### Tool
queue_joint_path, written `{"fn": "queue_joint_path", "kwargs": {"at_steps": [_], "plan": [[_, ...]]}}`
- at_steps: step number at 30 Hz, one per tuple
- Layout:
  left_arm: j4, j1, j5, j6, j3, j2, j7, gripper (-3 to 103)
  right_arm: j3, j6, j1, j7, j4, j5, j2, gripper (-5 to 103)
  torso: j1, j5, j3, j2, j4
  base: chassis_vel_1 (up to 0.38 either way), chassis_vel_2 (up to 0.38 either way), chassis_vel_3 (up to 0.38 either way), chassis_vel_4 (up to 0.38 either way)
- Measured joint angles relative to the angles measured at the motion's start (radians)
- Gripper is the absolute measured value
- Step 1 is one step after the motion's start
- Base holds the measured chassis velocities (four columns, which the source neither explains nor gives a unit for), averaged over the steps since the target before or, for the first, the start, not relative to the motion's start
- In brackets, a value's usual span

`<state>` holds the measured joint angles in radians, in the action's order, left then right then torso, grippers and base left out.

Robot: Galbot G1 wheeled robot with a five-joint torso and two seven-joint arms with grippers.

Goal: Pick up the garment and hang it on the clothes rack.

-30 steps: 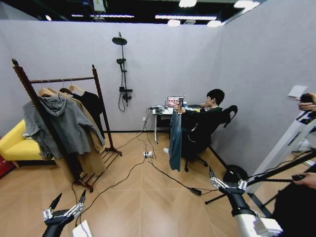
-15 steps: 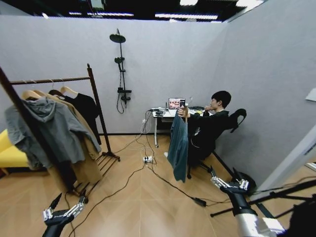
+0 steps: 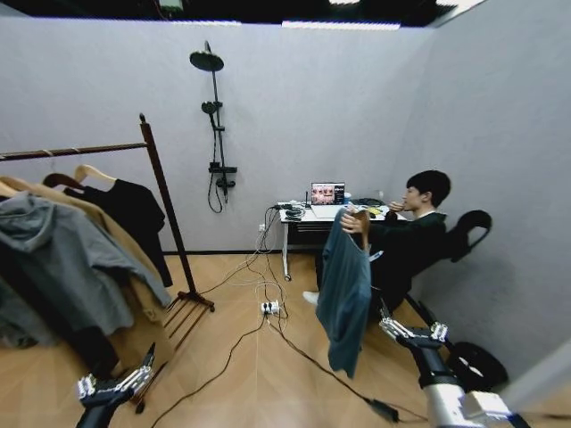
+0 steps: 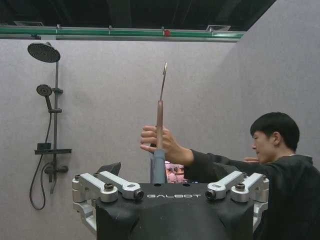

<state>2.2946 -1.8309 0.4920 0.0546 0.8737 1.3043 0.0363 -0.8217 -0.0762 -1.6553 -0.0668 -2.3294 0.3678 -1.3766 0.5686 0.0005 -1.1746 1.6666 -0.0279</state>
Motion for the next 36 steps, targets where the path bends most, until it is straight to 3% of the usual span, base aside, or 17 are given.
{"fn": "queue_joint_path", "kwargs": {"at_steps": [2,4,6,9,11,12,17,20,30,36], "plan": [[0.000,0.000,0.000,0.000,0.000,0.000,0.000,100,0.001,0.000,0.001,0.000,-0.001,-0.001,0.000,100,0.001,0.0008,0.000,0.000,-0.0002,-0.334,0.356,0.343,-0.343],[0.000,0.000,0.000,0.000,0.000,0.000,0.000,100,0.006,-0.023,0.009,0.003,-0.005,-0.006,0.003,100,0.000,-0.0018,0.000,0.000,-0.0008,-0.358,0.338,0.361,-0.350],[0.000,0.000,0.000,0.000,0.000,0.000,0.000,100,0.006,-0.043,0.017,0.008,-0.005,-0.025,0.005,100,0.000,0.0001,0.000,0.000,0.0000,-0.364,0.348,0.353,-0.358],[0.000,0.000,0.000,0.000,0.000,0.000,0.000,100,-0.005,-0.056,0.034,0.018,-0.019,-0.074,0.016,100,0.001,-0.0008,0.000,0.000,-0.0003,-0.309,0.322,0.321,-0.325],[0.000,0.000,0.000,0.000,0.000,0.000,0.000,100,-0.015,-0.047,0.048,0.018,-0.033,-0.073,0.027,100,0.001,-0.0017,0.000,0.000,-0.0009,-0.257,0.238,0.314,-0.194],[0.000,0.000,0.000,0.000,0.000,0.000,0.000,100,-0.025,-0.030,0.065,0.017,-0.040,-0.061,0.037,100,0.001,0.0003,0.000,-0.001,0.0005,-0.257,0.222,0.164,-0.194],[0.000,0.000,0.000,0.000,0.000,0.000,0.000,100,-0.059,0.048,0.161,-0.017,-0.044,0.007,0.089,100,0.000,-0.0005,0.000,0.000,-0.0010,-0.106,0.119,0.018,0.002],[0.000,0.000,0.000,0.000,0.000,0.000,0.000,100,-0.066,0.080,0.195,-0.033,-0.034,0.032,0.107,100,0.000,-0.0005,0.000,0.000,-0.0006,0.015,-0.003,-0.054,-0.003],[0.000,0.000,0.000,0.000,0.000,0.000,0.000,100,-0.073,0.114,0.254,-0.047,0.037,0.069,0.123,100,0.000,-0.0005,0.000,0.000,-0.0004,0.039,-0.022,-0.016,0.031],[0.000,0.000,0.000,0.000,0.000,0.000,0.000,100,-0.071,0.099,0.265,-0.022,0.059,0.094,0.124,80,0.000,-0.0004,0.000,0.000,-0.0004,0.000,0.000,0.000,0.000]]}}
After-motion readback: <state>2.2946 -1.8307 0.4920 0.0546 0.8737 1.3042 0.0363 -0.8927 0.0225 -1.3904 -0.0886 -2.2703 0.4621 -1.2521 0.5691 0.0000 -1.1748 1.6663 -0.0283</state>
